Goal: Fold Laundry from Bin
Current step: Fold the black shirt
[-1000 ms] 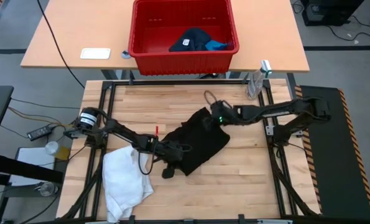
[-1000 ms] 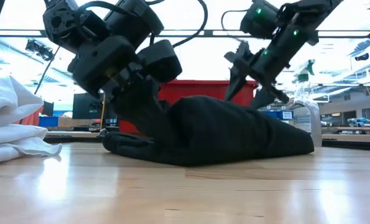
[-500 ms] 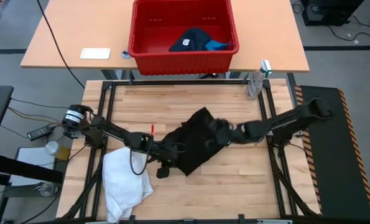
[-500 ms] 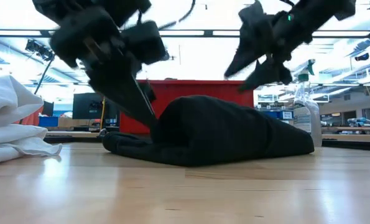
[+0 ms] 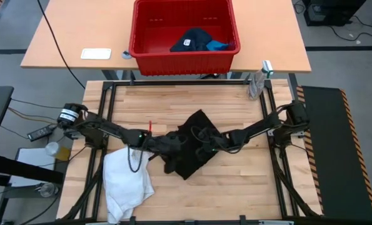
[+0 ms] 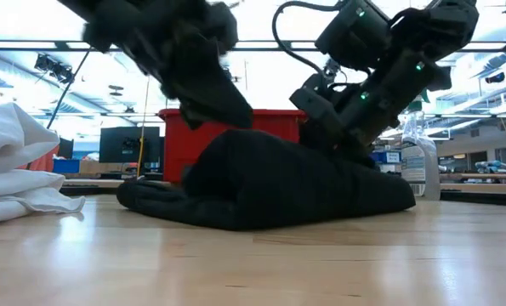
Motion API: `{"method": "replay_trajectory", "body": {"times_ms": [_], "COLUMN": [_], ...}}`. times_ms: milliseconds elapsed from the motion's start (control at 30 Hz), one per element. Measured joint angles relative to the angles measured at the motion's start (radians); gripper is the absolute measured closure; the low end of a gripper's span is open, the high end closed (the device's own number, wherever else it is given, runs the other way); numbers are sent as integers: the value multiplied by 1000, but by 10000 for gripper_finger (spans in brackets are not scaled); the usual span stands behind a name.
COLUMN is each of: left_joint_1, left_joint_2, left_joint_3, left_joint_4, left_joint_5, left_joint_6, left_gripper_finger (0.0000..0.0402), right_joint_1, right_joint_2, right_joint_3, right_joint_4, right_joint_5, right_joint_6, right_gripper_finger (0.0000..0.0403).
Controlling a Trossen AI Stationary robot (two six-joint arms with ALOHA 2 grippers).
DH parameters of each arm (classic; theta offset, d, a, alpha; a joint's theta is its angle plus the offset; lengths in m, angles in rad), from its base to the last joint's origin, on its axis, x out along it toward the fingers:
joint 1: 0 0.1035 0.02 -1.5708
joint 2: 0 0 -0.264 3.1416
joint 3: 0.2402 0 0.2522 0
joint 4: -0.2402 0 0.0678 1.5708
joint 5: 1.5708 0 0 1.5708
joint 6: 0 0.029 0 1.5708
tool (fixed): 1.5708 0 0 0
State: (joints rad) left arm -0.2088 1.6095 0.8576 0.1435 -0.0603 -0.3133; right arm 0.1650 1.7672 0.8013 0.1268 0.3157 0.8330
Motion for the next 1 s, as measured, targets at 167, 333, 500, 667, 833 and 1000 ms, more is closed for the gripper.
{"method": "replay_trajectory", "body": {"times_ms": [167,333,500,667,833,1000], "left_joint_1": [29,12,8,31,35,9], "left_joint_2": [75,103,35,-73,-118,-90], "left_joint_3": [35,39,36,34,37,35], "left_joint_4": [-4,-104,-315,-348,-283,-268], "left_joint_5": [-2,48,101,103,49,-18], "left_joint_6": [0,-20,-7,75,82,-8], "left_gripper_finger": [285,285,285,285,285,285], "right_joint_1": [4,-18,-50,-66,-61,-48], "right_joint_2": [-32,-70,-91,-91,-124,-192], "right_joint_3": [-1,0,0,0,-1,-1], "right_joint_4": [-19,-83,-157,-202,-189,-163], "right_joint_5": [1,-20,-68,-74,-74,-48], "right_joint_6": [4,1,-44,-52,-49,-79], "right_gripper_finger": [172,174,174,174,174,174]}}
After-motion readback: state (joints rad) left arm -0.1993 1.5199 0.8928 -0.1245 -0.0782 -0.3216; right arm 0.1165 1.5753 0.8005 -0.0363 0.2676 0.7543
